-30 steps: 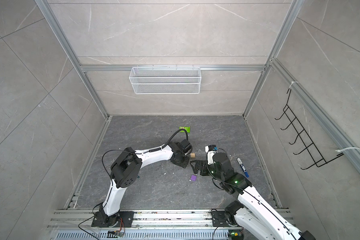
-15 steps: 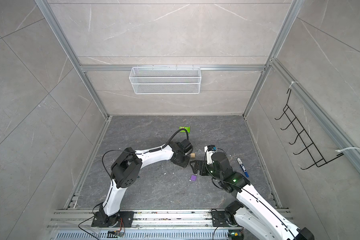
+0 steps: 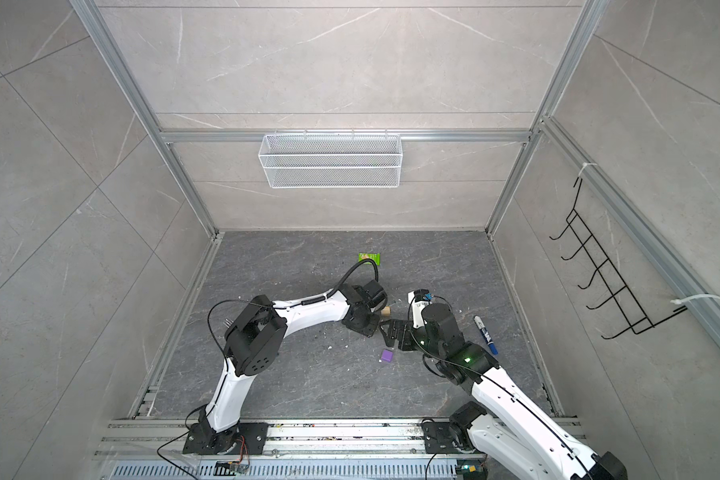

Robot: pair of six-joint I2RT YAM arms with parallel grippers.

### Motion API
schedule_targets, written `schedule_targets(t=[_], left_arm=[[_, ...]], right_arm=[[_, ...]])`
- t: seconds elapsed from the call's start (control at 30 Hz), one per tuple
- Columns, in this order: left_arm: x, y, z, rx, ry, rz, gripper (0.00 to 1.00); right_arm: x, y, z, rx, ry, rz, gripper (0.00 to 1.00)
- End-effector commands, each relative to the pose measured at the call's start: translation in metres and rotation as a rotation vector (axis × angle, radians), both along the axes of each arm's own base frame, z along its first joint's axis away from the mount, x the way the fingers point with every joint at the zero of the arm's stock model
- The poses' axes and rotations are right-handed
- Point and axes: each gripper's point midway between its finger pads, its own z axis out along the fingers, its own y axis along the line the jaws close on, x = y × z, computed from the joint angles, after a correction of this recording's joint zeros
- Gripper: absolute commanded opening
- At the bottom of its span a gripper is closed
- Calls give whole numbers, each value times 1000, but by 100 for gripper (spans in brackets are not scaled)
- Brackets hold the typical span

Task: Build the wood block tower
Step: 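Move the left gripper to the magenta cube and close on it, then lift the magenta cube and carry it above the stack with the left gripper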

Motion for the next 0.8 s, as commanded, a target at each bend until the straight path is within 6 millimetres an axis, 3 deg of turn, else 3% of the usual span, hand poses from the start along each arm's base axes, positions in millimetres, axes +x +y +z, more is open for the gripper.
schedule_targets(t=[0.0,0.3,0.77], left_arm=[[0,1,-4,26,5,-2,36],[2,5,15,21,-30,10,29],[6,3,87,-79,-103,45,23]], right_arm=[[2,-1,6,15,-14,-12,96],[1,-2,8,16,-17,-16,96],[1,-1,13,13,-25,-7,96]])
